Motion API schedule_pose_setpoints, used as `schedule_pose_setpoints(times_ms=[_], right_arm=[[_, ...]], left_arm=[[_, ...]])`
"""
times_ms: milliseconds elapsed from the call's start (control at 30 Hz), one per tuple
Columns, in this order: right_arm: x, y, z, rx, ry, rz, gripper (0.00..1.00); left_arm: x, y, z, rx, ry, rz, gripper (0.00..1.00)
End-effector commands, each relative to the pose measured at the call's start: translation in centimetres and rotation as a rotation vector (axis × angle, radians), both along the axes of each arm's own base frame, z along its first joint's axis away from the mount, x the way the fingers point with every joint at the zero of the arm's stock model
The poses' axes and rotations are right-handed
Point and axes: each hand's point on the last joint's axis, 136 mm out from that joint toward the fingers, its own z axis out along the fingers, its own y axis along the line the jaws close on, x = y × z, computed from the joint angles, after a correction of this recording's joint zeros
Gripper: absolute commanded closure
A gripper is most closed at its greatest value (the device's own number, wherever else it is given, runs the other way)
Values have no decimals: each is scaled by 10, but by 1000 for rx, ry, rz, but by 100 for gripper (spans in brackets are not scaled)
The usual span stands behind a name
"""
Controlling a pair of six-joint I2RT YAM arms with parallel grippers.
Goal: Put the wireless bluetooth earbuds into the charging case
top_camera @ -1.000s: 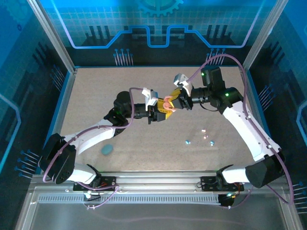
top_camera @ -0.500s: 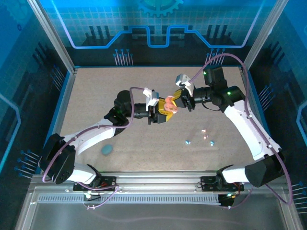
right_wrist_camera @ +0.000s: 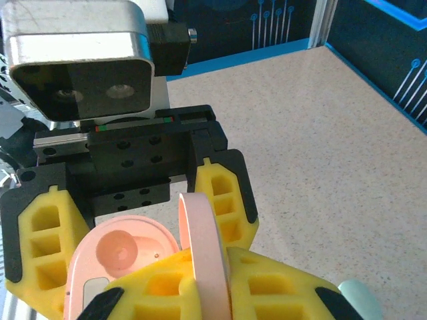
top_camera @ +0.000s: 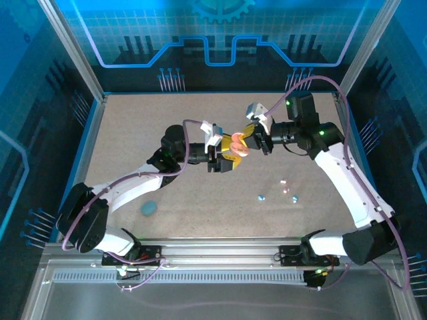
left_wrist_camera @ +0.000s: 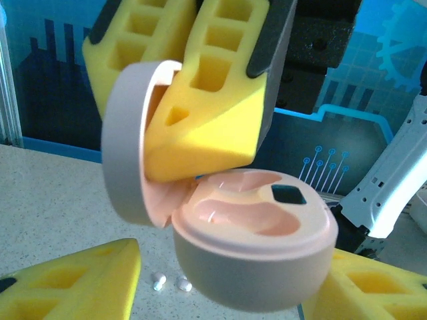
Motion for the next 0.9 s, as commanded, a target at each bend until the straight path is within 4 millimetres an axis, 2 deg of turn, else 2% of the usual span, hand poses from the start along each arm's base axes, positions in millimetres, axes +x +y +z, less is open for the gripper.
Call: schedule_pose_setpoints(times_ms=[0,333,500,667,867], right_arm=[[-1,-3,9,1,-72,-23,93],[-2,-2,5,-29,-113,-28,92],[-3,-1,4,-33,-119,-28,92],[-4,0,5,-33,-123,-26,92],[-3,0,3,-39,-123,-29,92]], left_arm=[[4,-1,17,-28,-17,3,33],[4,-4,23,-45,-7,-17,28],[4,-5,23,-44,0,-24,32],[5,-5,22,-40,2,-22,40],[6,-5,22,-41,-2,-19,39]])
